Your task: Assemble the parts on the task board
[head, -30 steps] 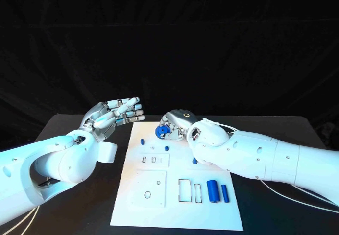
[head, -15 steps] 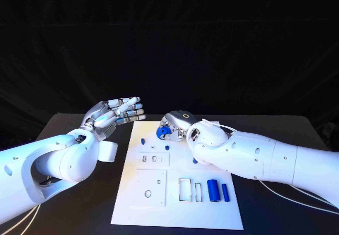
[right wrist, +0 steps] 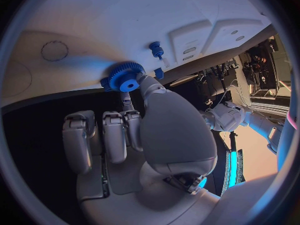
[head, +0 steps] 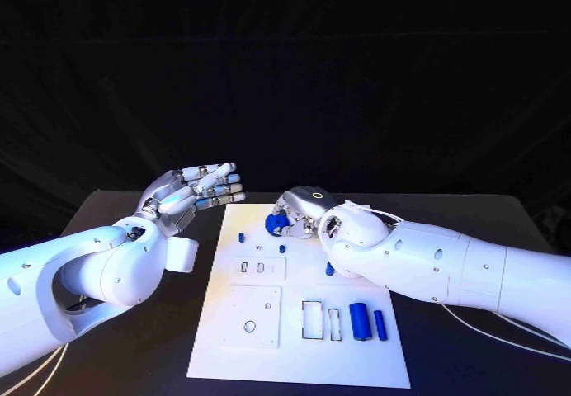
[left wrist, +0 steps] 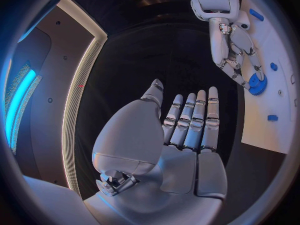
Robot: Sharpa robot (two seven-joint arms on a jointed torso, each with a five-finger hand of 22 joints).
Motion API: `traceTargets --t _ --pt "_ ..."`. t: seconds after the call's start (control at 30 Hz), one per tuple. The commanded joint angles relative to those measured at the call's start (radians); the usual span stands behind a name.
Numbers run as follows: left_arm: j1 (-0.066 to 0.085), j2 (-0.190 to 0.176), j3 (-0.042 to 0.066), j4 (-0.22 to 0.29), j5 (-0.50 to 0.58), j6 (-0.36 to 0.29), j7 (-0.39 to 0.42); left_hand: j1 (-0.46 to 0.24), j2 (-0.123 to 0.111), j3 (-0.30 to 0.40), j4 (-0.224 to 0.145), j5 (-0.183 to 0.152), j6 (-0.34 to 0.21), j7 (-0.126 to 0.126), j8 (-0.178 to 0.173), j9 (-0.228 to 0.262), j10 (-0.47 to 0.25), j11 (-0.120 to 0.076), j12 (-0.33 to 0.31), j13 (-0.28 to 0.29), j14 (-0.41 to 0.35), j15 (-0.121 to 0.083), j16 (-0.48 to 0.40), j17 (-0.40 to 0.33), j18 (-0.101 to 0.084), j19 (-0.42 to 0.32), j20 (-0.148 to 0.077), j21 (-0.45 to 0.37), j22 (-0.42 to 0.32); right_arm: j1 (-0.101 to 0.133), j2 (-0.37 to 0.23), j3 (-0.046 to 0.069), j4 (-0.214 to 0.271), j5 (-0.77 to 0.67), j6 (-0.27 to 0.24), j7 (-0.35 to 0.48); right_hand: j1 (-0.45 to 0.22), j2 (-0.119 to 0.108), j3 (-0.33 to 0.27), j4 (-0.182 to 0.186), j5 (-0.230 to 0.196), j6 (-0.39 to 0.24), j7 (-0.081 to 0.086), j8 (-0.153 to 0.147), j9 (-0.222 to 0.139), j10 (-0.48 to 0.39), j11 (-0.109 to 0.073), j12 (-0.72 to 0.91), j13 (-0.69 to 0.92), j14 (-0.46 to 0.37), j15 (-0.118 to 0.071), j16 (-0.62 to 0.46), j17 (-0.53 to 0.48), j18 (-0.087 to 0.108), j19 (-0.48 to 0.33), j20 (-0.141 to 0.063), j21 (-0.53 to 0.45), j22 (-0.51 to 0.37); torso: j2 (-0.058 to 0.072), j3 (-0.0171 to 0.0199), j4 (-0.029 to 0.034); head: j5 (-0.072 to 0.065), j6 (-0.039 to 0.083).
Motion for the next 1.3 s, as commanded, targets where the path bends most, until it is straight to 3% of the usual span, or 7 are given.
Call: traceTargets --t 0.03,0.13,0.23,0.47,0.87,1.3 --pt "0.001 0.001 0.001 0.001 0.000 0.020 0.004 -0.004 0.010 0.000 -0.005 -0.003 -0.005 0.059 -0.005 -0.001 -0.007 0.003 -0.006 -0.001 0.003 0.005 -0.006 -0.001 0.006 -0.005 -0.001 -0.004 -0.001 -0.002 -0.003 -0.002 -0.002 -0.009 0.004 -0.003 -0.020 -0.005 0.004 0.004 -0.009 -0.014 0.004 -0.018 -0.004 0.020 0.011 -0.011 0.156 0.089 0.003 0.003 0.191 -0.014 0.106 0.003 0.004 0.263 0.000 -0.0001 -0.0005 0.001 0.000" --pt "0.001 0.001 0.001 0.001 0.000 0.020 0.004 -0.004 0.010 0.000 -0.005 -0.003 -0.005 0.059 -0.005 -0.001 -0.007 0.003 -0.006 -0.001 0.003 0.005 -0.006 -0.001 0.006 -0.005 -0.001 -0.004 -0.001 -0.002 -0.002 -0.002 -0.003 0.001 0.009 0.002 -0.043 -0.023 -0.007 0.011 -0.060 -0.102 0.021 -0.077 -0.026 -0.001 0.027 -0.038 0.132 0.089 0.017 0.004 0.193 -0.014 0.106 0.014 0.004 0.263 0.000 0.0000 -0.0005 0.000 0.002" --pt "0.001 0.001 0.001 0.001 0.000 0.020 0.003 -0.004 0.010 0.000 -0.005 -0.003 -0.005 0.059 -0.005 -0.001 -0.007 0.003 -0.006 -0.001 0.003 0.005 -0.006 -0.001 0.006 -0.005 -0.001 -0.004 -0.001 -0.002 -0.002 -0.002 -0.003 0.013 0.019 0.005 -0.083 -0.040 -0.035 0.036 -0.077 -0.121 0.025 -0.093 -0.031 -0.009 0.033 -0.048 0.124 0.089 0.023 0.005 0.194 -0.014 0.106 0.022 0.004 0.263 0.000 0.0000 0.0002 -0.002 0.001" --pt "0.001 0.000 0.001 0.001 0.000 0.020 0.004 -0.004 0.010 0.000 -0.005 -0.003 -0.005 0.059 -0.005 -0.001 -0.007 0.003 -0.006 -0.001 0.003 0.005 -0.006 -0.001 0.006 -0.005 -0.001 -0.004 -0.001 -0.002 -0.009 -0.002 -0.001 0.036 0.043 0.009 -0.123 -0.039 -0.067 0.085 -0.082 -0.086 0.028 -0.083 -0.024 -0.005 0.036 -0.041 0.129 0.090 0.027 0.008 0.200 -0.014 0.106 0.028 0.004 0.263 0.000 -0.0002 -0.0003 -0.002 0.001" --pt "0.001 -0.002 0.001 0.001 0.000 0.022 0.005 -0.004 0.010 0.000 -0.006 -0.003 -0.007 0.059 -0.006 -0.001 -0.008 0.004 -0.007 -0.001 0.003 0.006 -0.007 -0.001 0.006 -0.004 -0.001 -0.004 -0.001 -0.002 -0.020 -0.002 0.003 0.062 0.070 0.011 -0.132 0.000 -0.065 0.097 -0.052 -0.029 0.016 -0.066 -0.014 0.006 0.026 -0.028 0.142 0.090 0.019 0.009 0.202 -0.014 0.106 0.022 0.004 0.263 0.000 0.0001 0.0001 -0.002 0.000" --pt "0.001 -0.005 0.001 -0.001 0.000 0.020 0.004 -0.004 0.011 0.000 -0.006 -0.002 -0.008 0.059 -0.007 -0.001 -0.009 0.004 -0.007 -0.001 0.003 0.006 -0.007 -0.001 0.006 -0.004 -0.001 -0.003 -0.001 -0.003 -0.035 -0.002 0.012 0.065 0.052 0.005 -0.141 0.003 -0.069 0.102 -0.046 -0.027 0.015 -0.069 -0.015 0.007 0.025 -0.028 0.142 0.090 0.018 0.008 0.199 -0.014 0.106 0.021 0.004 0.263 0.000 -0.0005 -0.0002 -0.001 -0.004"
